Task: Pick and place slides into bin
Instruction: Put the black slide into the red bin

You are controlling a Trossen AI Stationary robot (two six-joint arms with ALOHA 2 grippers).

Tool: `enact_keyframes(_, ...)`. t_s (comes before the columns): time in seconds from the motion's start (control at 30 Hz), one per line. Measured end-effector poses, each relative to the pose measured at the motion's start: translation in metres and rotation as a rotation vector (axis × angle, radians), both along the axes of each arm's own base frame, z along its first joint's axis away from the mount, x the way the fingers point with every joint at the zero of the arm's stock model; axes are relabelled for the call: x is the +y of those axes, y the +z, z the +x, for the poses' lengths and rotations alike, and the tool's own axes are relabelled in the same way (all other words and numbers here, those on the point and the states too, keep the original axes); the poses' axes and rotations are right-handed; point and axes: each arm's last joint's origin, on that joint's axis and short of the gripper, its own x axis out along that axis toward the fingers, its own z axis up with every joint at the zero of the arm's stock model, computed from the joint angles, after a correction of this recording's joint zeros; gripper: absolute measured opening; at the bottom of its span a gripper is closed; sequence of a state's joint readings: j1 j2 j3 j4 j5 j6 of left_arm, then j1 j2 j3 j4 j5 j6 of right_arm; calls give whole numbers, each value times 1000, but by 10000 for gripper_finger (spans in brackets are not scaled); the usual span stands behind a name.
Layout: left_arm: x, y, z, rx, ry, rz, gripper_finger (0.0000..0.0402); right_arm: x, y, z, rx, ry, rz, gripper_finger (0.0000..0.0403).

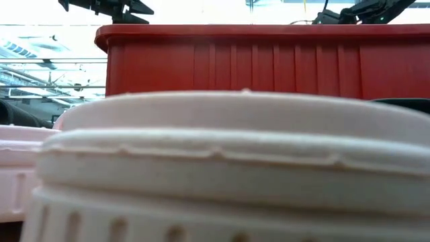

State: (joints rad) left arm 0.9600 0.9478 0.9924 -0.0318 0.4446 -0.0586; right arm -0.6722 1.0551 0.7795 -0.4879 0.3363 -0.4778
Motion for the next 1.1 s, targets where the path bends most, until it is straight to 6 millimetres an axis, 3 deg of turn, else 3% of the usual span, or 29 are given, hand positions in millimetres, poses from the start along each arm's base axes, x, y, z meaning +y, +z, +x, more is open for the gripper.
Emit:
enact_keyframes(0.43, 1, -10, -1, 43, 43, -108, 255, 19, 23, 11, -203, 72, -98, 176)
enact_keyframes(0.77, -12, -9, 11, 23, -169, -147, 255, 50, 47, 14, -435, 164, -126, 172)
enact_keyframes(1.1, -42, -7, 33, 48, -386, -89, 255, 82, 64, 24, -672, 386, -20, 171)
